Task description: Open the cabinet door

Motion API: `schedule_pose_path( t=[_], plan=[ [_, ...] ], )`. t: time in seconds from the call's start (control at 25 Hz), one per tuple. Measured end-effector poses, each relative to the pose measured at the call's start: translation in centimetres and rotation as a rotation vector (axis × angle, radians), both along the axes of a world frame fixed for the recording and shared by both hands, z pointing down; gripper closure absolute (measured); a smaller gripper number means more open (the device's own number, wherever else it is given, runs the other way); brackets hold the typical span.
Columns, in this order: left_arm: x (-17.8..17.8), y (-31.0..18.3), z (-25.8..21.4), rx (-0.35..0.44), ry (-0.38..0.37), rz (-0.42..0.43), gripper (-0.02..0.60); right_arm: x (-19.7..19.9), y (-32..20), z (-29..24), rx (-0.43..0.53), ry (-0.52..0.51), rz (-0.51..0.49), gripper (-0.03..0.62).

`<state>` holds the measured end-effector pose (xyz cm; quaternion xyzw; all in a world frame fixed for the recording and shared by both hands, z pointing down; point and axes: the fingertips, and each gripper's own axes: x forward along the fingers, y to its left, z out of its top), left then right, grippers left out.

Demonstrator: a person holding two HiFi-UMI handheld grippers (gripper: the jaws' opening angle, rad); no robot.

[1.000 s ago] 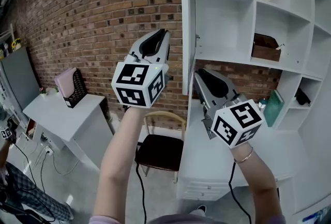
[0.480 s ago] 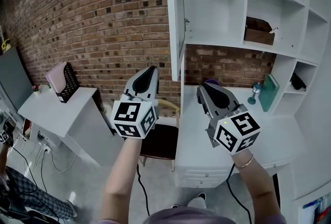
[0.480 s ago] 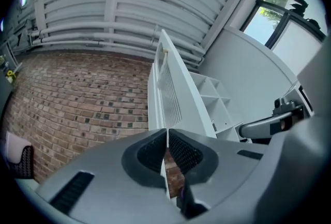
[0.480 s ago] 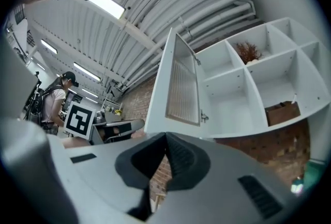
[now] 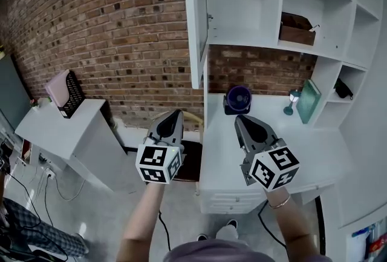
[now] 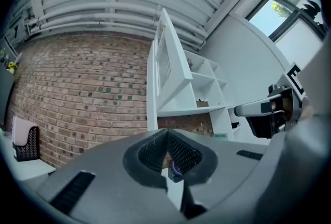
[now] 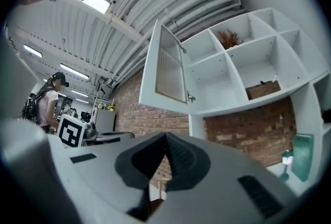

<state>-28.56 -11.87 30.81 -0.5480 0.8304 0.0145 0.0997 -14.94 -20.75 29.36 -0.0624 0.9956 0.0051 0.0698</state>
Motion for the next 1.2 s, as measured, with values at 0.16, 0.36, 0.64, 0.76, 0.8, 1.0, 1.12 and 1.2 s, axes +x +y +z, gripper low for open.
schedule_pose_path(
  t=[0.16, 0.36, 0.64, 0.76, 0.8, 1.0, 1.12, 1.2],
  plan=[
    [1.2, 0.2, 2.6, -0.04, 0.017, 0.007, 0.58, 1.2, -0.8, 2.4, -0.05, 0.02, 0.04, 0.594],
    [2.9, 0.9, 5.6, -0.074, 0.044, 0.018, 0.581, 3.0, -1.3, 4.8, -0.112, 0.039, 0.08, 0.594],
    [3.1, 1.8, 8.6, -0.122, 0.082, 0.006, 0.58, 4.0, -1.1, 7.2, -0.097, 0.098, 0.117, 0.592],
    [2.9, 2.2, 9.7, -0.144, 0.1, -0.002, 0.58, 4.1, -0.9, 8.6, -0.067, 0.14, 0.128, 0.592],
    [2.8, 2.4, 10.2, -0.149, 0.112, -0.005, 0.58, 4.2, -0.9, 9.1, -0.062, 0.153, 0.131, 0.592],
    [3.3, 3.3, 12.8, -0.176, 0.172, -0.009, 0.58, 4.7, -0.8, 11.4, -0.091, 0.195, 0.134, 0.592],
    [3.7, 3.8, 13.9, -0.191, 0.189, -0.014, 0.58, 5.1, -0.7, 12.4, -0.116, 0.205, 0.135, 0.592],
    [3.9, 4.1, 14.4, -0.2, 0.193, -0.019, 0.58, 5.4, -0.7, 13.1, -0.144, 0.206, 0.137, 0.592]
  ],
)
